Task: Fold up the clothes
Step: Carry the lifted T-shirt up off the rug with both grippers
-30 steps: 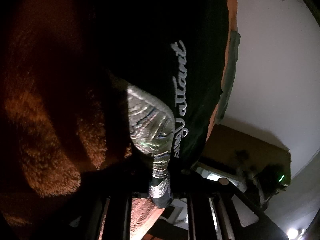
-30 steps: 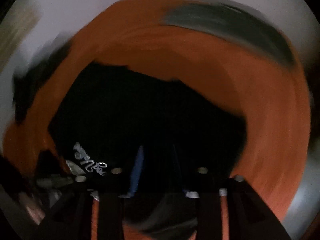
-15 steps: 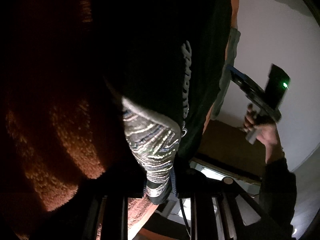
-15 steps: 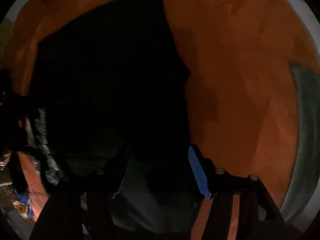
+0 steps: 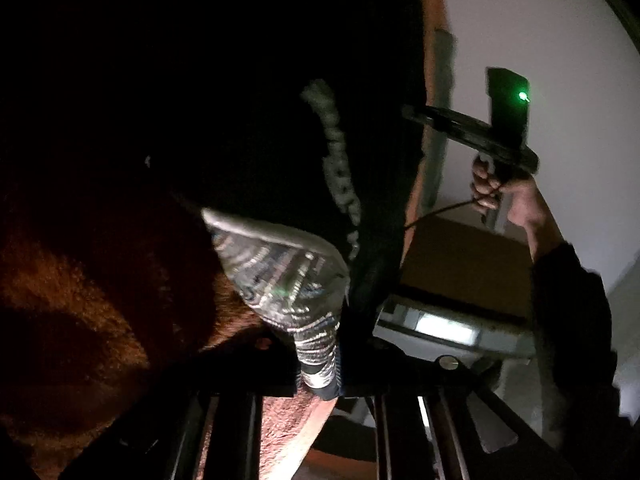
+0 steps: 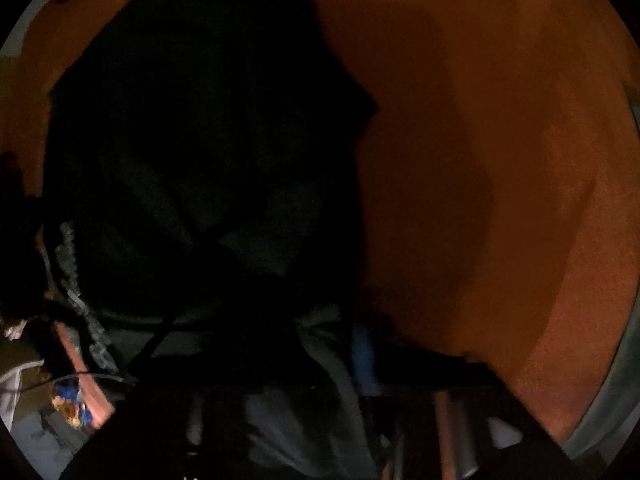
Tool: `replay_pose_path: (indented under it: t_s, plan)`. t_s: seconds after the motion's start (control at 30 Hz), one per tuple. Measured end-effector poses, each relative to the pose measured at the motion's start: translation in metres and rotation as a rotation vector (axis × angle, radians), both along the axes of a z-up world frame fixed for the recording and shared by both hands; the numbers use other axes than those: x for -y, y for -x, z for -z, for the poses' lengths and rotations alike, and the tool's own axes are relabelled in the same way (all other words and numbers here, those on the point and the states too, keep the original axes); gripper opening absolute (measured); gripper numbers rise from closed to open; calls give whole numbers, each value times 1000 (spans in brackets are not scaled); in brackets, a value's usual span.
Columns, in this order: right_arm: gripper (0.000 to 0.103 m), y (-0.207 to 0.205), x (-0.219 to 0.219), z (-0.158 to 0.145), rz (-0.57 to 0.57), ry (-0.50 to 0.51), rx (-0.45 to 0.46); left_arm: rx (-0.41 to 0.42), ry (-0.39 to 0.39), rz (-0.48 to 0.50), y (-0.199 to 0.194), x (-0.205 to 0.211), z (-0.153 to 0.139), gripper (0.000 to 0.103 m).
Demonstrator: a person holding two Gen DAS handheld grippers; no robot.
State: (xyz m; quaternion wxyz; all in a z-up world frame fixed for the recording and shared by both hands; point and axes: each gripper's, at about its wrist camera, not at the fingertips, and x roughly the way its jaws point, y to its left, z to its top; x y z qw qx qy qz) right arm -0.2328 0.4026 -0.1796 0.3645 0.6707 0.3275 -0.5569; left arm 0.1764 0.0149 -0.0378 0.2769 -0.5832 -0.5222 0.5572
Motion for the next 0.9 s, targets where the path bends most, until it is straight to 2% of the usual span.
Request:
replay_pose_path:
  t_s: [0.03,0.13,0.2,0.3,0.37,0.43,0.53,0.67,0.77,0.83,0.9]
  plan:
    - [4,0,-2,-5,12,20,0,-16,-1,4,13,1,10,12]
    - [3,1,-10,-19,65,81,9,-66,-12,15,49,11,14,10]
    - [3,2,-15,-28,101,122,14,-112,-18,34,52,66,49,9]
    - [3,3,-25,-45,161,188,22,-174,-59,78,62,87,40,7]
    - [3,5,-34,-59,211,240,27,-237,-73,95,87,77,18,7]
    - [3,5,-48,-74,264,307,23,-330,-72,98,134,56,-10,6]
    - [3,12,-64,-106,342,431,3,-472,-39,144,171,64,-53,6]
    - [3,12,-80,-150,429,581,-41,-606,28,239,217,77,-94,5]
    - [3,-10,-93,-189,476,660,-110,-697,116,305,253,81,-127,5]
    - [3,-16,-115,-217,504,696,-174,-790,159,330,271,84,-155,5]
    - [3,-36,-139,-246,544,739,-255,-869,174,362,278,90,-177,5]
